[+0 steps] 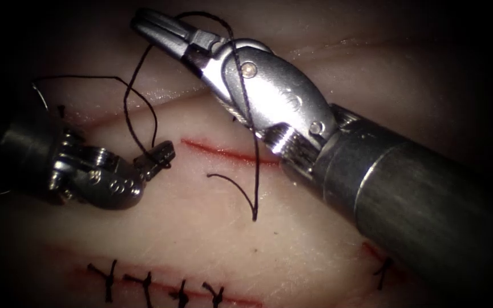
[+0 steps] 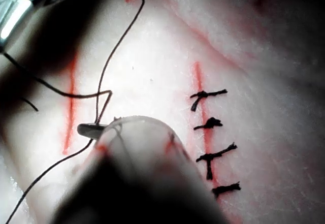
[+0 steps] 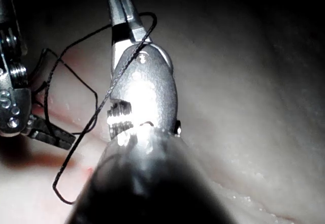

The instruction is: Wound Closure

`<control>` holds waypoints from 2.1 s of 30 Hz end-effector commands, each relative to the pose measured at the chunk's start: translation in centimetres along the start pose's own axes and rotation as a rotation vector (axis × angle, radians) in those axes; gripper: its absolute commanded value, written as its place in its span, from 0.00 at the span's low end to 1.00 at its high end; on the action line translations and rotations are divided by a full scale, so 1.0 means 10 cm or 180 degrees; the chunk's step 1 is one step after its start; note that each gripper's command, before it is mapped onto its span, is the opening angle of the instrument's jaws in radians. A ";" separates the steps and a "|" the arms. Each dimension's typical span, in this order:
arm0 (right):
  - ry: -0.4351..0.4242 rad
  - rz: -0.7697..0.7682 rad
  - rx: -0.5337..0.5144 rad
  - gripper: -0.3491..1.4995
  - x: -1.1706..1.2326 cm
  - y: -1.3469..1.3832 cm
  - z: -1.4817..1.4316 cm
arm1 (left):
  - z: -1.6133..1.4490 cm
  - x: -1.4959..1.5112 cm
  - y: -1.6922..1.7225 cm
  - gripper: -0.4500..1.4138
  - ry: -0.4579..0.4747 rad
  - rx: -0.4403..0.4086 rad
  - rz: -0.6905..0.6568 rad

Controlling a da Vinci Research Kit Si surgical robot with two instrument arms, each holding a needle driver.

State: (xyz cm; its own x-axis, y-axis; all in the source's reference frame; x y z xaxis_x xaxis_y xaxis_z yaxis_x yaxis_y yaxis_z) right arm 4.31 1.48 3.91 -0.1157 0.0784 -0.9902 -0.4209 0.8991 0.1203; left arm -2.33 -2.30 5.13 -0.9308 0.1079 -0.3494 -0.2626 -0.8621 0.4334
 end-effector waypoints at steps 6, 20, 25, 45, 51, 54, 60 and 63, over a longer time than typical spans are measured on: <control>-0.0408 -0.0107 -0.0224 0.78 -0.001 0.006 0.003 | -0.015 -0.009 0.017 0.00 -0.0108 0.0073 -0.0003; -0.1621 -0.0063 0.0144 0.83 -0.038 0.017 -0.010 | -0.084 -0.005 0.014 0.00 -0.0187 0.0411 0.0026; -0.2029 0.0043 0.0408 0.86 -0.071 0.004 -0.020 | -0.109 -0.001 -0.013 0.00 -0.0210 0.0660 -0.0005; -0.1883 0.0408 0.1275 0.83 -0.104 -0.051 -0.031 | -0.099 0.041 -0.124 0.00 -0.0090 0.0979 0.0083; -0.1610 0.0588 0.1588 0.82 -0.108 -0.066 -0.024 | -0.064 0.046 -0.136 0.00 -0.0095 0.0950 0.0166; -0.1440 0.0715 0.1764 0.81 -0.110 -0.070 -0.022 | -0.049 0.045 -0.137 0.00 -0.0106 0.0927 0.0208; -0.0960 0.0908 0.2042 0.79 -0.111 -0.074 -0.021 | -0.021 0.036 -0.140 0.00 -0.0125 0.0853 0.0274; -0.0678 0.1029 0.2143 0.77 -0.110 -0.075 -0.023 | -0.003 0.031 -0.143 0.00 -0.0140 0.0850 0.0312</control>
State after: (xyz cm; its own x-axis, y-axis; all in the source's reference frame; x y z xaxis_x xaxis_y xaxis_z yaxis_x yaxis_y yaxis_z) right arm 4.46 0.65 4.87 0.0556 0.4011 -0.9144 0.2528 0.8803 0.4015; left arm -2.20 -0.96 4.38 -0.9638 0.0576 -0.2603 -0.2235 -0.7068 0.6712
